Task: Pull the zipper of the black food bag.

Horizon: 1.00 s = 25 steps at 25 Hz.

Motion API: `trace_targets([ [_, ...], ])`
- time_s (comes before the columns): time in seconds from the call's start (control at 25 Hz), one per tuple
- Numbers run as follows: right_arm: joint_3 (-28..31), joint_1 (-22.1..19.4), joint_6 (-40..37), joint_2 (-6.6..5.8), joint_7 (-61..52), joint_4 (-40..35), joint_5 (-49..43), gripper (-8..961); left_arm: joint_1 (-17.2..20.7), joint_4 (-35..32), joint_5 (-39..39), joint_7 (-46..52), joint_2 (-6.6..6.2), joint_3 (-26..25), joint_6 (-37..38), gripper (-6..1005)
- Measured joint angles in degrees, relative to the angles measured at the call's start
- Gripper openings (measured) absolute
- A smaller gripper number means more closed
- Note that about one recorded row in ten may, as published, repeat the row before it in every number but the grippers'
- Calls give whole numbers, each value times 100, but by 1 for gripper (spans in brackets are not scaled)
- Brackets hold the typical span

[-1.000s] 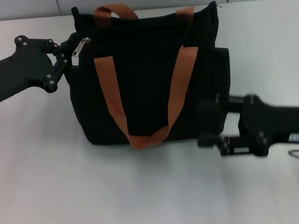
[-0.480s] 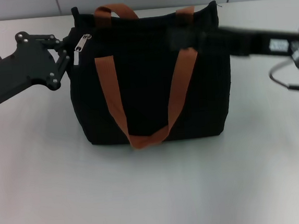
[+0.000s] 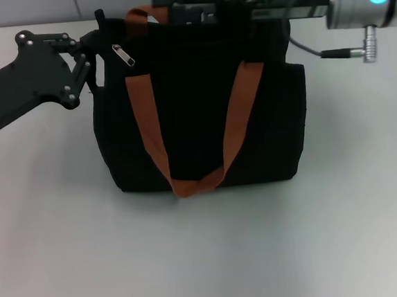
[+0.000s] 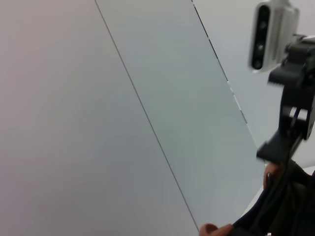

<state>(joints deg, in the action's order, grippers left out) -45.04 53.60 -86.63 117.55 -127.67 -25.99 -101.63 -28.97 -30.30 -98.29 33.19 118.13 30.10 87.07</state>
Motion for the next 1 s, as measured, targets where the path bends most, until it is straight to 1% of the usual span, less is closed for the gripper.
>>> trace_targets([
  [0.04, 0, 0, 0, 0, 0, 0, 0, 764, -5, 0, 1, -2, 5, 10, 2, 23],
  [0.2, -429, 199, 218, 44, -250, -12, -3, 761, -1, -18, 4, -4, 17, 13, 11, 23],
  [0.48, -632, 298, 484, 70, -279, -17, -6, 759, -2, -22, 4, 5, 18, 13, 23, 24],
  [0.56, -635, 299, 558, 91, -279, -17, -6, 759, 1, -22, 4, 28, 18, 12, 69, 24],
  [0.6, -650, 303, 624, 121, -267, -18, -6, 759, 1, -22, 4, 46, 16, 4, 117, 24],
  [0.68, -674, 310, 655, 131, -261, -20, -6, 759, 1, -22, 4, 52, 12, -10, 145, 24],
  [1.0, -1191, 419, 924, 176, -222, -31, 21, 758, -8, -1, 4, 57, 15, 13, 173, 24],
])
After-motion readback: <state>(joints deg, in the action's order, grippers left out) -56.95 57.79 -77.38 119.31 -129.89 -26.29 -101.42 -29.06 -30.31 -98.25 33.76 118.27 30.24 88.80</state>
